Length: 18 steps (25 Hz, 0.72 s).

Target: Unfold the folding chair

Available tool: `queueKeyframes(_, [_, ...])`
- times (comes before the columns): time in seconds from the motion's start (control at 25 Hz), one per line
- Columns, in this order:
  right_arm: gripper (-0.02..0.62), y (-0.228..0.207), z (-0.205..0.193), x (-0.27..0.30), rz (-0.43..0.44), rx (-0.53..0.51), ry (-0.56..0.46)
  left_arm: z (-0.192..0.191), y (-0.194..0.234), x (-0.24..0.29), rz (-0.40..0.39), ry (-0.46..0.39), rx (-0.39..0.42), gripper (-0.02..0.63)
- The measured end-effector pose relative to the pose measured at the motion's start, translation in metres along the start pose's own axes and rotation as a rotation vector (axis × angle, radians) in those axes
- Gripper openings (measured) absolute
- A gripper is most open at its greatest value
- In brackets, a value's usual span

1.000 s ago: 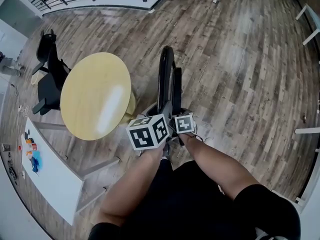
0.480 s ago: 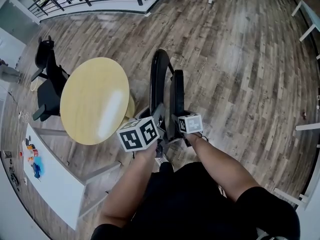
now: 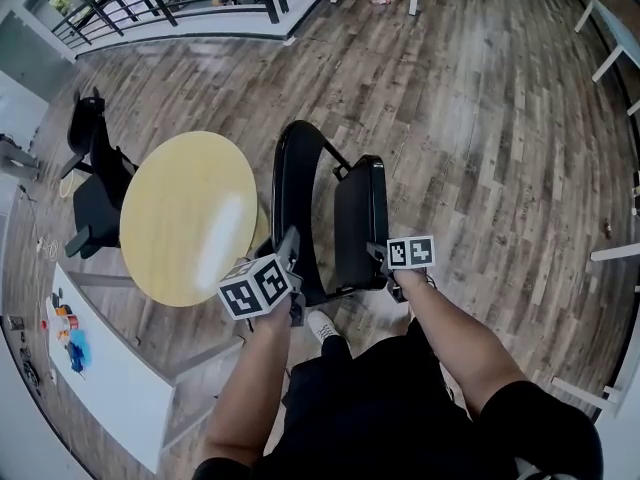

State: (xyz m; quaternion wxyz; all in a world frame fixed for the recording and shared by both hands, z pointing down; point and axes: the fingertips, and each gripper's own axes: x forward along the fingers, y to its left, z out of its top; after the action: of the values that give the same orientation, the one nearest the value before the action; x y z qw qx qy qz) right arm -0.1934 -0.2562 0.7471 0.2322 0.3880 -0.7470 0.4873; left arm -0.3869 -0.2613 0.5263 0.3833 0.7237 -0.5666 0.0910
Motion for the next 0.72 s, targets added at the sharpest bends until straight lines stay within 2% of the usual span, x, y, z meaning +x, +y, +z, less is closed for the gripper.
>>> queueKeyframes(0.16, [0.225,-0.018,-0.004,-0.006,0.014,0.030,-0.005,-0.004,0.018,0.000,0.053,0.003,0.017,0.112])
queueKeyframes(0.72, [0.225,-0.114,-0.022,-0.021,0.083,0.199,-0.027,-0.024,0.064,0.014,0.117,-0.007,0.019,0.124])
